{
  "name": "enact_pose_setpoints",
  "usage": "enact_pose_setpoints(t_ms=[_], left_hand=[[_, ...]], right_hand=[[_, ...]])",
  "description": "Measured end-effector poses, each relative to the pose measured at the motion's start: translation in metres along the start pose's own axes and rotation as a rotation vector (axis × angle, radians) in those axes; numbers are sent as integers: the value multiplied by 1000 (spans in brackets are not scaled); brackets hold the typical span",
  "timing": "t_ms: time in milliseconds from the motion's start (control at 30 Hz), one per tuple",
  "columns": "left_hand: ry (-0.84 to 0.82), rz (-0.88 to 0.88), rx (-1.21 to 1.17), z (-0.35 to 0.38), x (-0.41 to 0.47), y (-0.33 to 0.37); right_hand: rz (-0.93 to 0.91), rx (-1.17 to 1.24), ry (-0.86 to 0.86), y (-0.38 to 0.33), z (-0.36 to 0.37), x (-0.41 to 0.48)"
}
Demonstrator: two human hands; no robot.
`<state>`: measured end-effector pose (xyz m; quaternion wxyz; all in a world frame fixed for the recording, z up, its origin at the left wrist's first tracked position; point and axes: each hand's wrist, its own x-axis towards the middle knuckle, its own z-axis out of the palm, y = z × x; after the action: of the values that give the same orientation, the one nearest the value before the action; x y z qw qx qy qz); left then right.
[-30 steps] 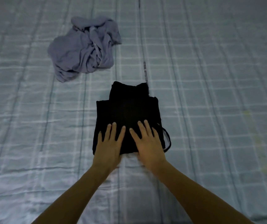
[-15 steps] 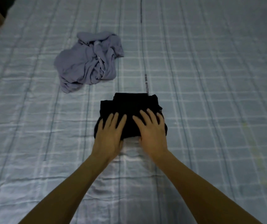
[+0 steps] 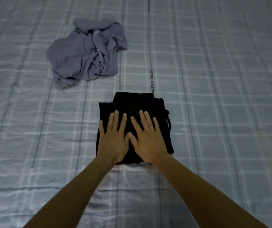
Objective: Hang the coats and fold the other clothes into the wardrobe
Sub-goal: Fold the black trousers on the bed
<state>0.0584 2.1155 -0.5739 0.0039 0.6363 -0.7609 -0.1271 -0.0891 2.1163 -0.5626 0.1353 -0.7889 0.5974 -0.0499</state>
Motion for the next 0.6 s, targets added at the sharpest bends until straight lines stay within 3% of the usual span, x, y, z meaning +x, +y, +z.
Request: enact_pose_setpoints(t_ms=[333,467,600], left_hand=[[-34,-13,66,4,29,-4],[42,122,-8,-11,-7,5],[-50,283,-29,-1,-57,-1]], right_hand=[[-8,-39,-39,17,23,16],[-29,16,-57,12,0,5],[-164,3,-84,6,-12,-36]])
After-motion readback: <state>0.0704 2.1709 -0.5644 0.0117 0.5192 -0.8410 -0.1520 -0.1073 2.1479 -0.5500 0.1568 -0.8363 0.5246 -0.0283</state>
